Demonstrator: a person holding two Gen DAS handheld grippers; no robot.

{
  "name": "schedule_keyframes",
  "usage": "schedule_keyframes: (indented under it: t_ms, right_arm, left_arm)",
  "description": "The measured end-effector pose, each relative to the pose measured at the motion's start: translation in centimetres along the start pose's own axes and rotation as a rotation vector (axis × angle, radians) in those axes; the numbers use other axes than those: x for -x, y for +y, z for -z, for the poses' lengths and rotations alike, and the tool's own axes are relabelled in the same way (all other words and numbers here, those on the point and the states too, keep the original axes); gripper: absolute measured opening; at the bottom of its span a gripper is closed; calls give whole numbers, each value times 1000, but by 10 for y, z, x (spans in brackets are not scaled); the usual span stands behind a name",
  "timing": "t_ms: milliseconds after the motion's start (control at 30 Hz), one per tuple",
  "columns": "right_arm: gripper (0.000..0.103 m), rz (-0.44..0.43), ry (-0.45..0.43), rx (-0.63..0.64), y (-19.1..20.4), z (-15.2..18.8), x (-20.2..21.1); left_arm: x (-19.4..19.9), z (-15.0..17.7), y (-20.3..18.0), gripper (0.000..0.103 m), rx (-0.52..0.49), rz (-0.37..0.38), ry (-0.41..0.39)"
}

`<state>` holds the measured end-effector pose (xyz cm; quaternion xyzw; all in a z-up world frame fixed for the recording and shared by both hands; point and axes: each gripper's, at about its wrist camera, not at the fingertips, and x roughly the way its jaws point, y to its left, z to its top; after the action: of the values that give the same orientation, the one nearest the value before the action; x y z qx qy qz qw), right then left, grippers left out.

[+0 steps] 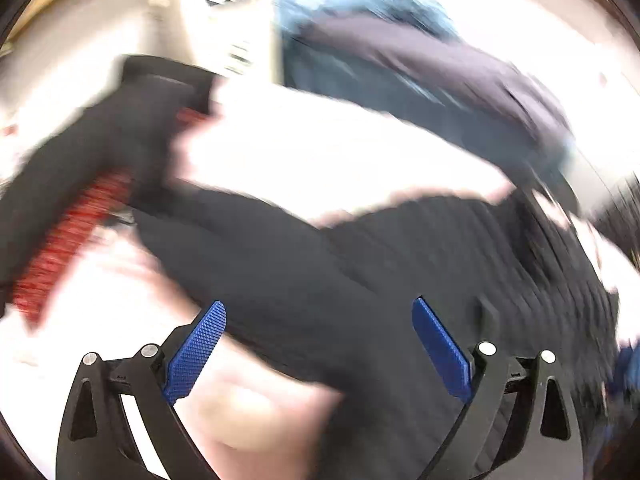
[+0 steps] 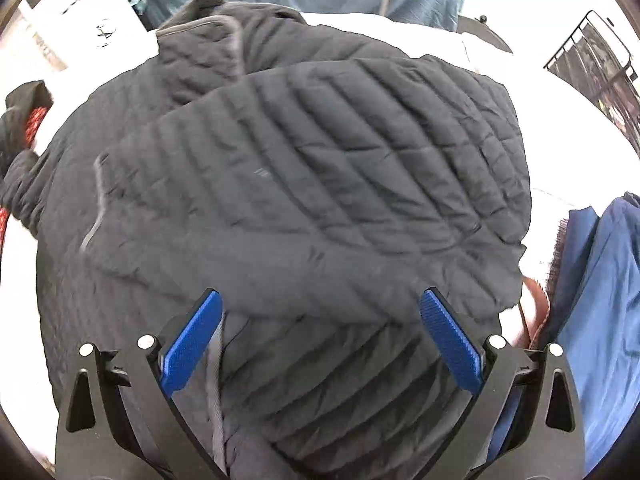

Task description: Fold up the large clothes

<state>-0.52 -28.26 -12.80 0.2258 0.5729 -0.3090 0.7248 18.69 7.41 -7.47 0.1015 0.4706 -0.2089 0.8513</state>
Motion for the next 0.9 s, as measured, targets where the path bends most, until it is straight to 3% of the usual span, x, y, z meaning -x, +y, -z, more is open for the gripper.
schedule_keyframes:
  t_ms: [67, 133, 300, 533, 600, 667, 733, 767, 833, 900]
  right_arm:
    - [98, -5, 2, 4, 7, 10, 2]
    - [98, -6, 6, -1, 10, 13, 3]
    - [98, -3, 26, -18, 15, 10, 2]
    - [98, 9, 51, -19, 32, 14, 11]
    - [98, 21, 62, -10, 38, 18, 11]
    - [98, 30, 75, -9, 42, 22, 9]
    - [98, 32, 88, -23, 45, 25, 8]
    - [98, 30, 90, -32, 46, 26, 7]
    - [98, 27, 84, -40, 50, 27, 8]
    - [98, 25, 74, -30, 56, 24, 9]
  left_arm:
    - [8, -33, 50, 93, 53, -76, -53]
    - [3, -66, 95, 93, 91, -110, -55]
    - [-36, -107, 175, 93, 236, 10, -9]
    - [-122, -125, 203, 90, 448, 209, 43]
    - [-145, -124, 194, 80, 462, 232, 82]
    - [-160, -124, 181, 54, 427, 217, 117]
    - [-169, -128, 159, 39, 337, 192, 139]
    - [-168, -129, 154, 35, 304, 173, 136]
    - [-157, -135, 145, 15, 243, 137, 101]
    - [-129, -140, 150, 8, 239, 132, 23]
